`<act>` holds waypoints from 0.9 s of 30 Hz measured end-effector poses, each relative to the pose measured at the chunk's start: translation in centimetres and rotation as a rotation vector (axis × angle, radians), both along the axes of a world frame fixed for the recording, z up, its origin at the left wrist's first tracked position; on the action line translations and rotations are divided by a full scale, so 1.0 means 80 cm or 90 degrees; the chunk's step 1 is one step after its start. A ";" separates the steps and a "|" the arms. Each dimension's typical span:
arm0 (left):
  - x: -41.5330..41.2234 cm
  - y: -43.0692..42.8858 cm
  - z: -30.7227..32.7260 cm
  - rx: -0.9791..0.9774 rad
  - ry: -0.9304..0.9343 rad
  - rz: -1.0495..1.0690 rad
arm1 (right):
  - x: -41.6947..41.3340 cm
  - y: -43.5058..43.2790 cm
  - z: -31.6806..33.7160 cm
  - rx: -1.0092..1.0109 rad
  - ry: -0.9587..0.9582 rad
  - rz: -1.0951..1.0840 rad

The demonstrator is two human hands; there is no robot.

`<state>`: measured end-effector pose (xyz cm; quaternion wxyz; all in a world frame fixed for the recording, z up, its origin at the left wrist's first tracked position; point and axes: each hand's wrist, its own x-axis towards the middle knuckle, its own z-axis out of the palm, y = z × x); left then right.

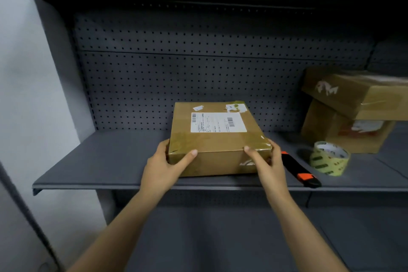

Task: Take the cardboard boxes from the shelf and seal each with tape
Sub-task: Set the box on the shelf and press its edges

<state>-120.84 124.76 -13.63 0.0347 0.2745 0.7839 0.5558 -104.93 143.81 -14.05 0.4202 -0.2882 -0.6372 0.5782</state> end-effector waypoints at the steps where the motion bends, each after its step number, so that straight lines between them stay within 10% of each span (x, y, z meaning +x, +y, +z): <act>1: -0.004 0.003 -0.003 -0.016 0.008 0.002 | -0.004 0.004 -0.004 -0.012 -0.003 0.003; 9: -0.036 0.000 -0.036 -0.043 0.095 -0.024 | -0.022 0.001 -0.015 0.014 -0.032 -0.058; 19: -0.067 -0.014 -0.022 0.096 0.259 -0.121 | -0.049 -0.026 0.006 0.475 -0.149 -0.237; 27: -0.088 -0.018 0.004 0.088 0.205 -0.186 | -0.089 -0.066 0.022 0.559 -0.151 -0.108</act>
